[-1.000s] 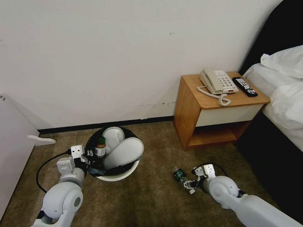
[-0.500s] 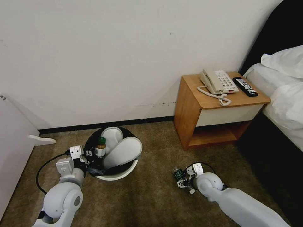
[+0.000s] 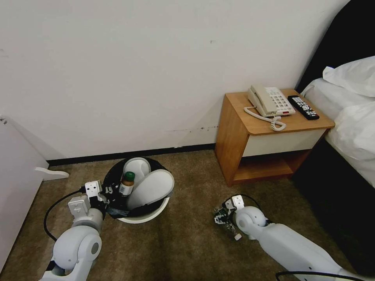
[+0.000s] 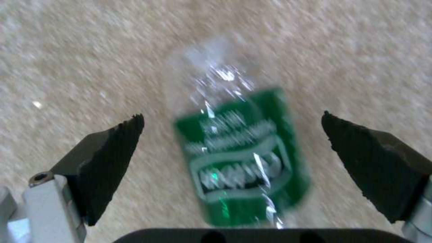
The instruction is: Pick up the trash bin, then pick up the garbage from the floor and place it into the trash bin.
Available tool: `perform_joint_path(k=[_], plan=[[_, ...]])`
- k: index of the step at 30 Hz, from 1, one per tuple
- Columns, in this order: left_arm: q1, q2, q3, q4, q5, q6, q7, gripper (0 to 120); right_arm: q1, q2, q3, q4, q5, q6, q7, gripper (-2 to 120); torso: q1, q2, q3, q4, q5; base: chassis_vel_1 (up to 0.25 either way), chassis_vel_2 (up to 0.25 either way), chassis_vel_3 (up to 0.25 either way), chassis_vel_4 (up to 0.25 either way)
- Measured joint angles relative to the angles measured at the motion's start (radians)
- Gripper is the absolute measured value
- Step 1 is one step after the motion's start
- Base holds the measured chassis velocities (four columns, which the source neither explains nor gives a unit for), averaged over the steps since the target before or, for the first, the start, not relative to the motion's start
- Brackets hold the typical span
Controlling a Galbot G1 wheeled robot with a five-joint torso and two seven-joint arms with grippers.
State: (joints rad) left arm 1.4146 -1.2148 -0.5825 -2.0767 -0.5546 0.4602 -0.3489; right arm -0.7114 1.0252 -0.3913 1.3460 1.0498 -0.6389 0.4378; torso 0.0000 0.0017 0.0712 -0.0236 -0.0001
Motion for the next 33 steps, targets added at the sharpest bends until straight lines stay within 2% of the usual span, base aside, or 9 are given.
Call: perform_joint_path(k=[6, 9, 15, 23, 33], plan=[[0.007, -0.001, -0.016, 0.003, -0.001, -0.007, 0.004, 4, 0.026, 0.057, -0.023, -0.039, -0.007, 0.004, -0.008, 100, 0.000, 0.000, 0.000, 0.0001, -0.0001, 0.000, 0.000, 0.000, 0.000], [0.010, 0.003, -0.029, 0.003, -0.007, -0.009, 0.007, 4, 0.038, 0.121, -0.036, -0.082, -0.017, 0.009, -0.012, 100, 0.000, 0.000, 0.000, 0.0002, 0.0000, 0.000, 0.000, 0.000, 0.000], [0.011, 0.009, -0.038, 0.003, -0.013, -0.009, 0.007, 4, 0.030, 0.151, -0.039, -0.098, -0.022, 0.013, -0.011, 100, 0.000, 0.000, 0.000, 0.0001, -0.0001, 0.000, 0.000, 0.000, 0.000], [0.011, 0.009, -0.035, 0.003, -0.013, -0.012, 0.009, 4, 0.011, 0.131, -0.036, -0.074, -0.021, 0.013, 0.007, 100, 0.000, 0.000, 0.000, 0.0001, 0.0001, 0.000, 0.000, 0.000, 0.000], [0.010, 0.011, -0.035, 0.003, -0.013, -0.014, 0.011, 4, -0.006, 0.037, -0.021, -0.002, 0.000, 0.009, 0.038, 100, 0.000, 0.000, 0.000, 0.0001, 0.0002, 0.000, 0.000, 0.000, 0.000]])
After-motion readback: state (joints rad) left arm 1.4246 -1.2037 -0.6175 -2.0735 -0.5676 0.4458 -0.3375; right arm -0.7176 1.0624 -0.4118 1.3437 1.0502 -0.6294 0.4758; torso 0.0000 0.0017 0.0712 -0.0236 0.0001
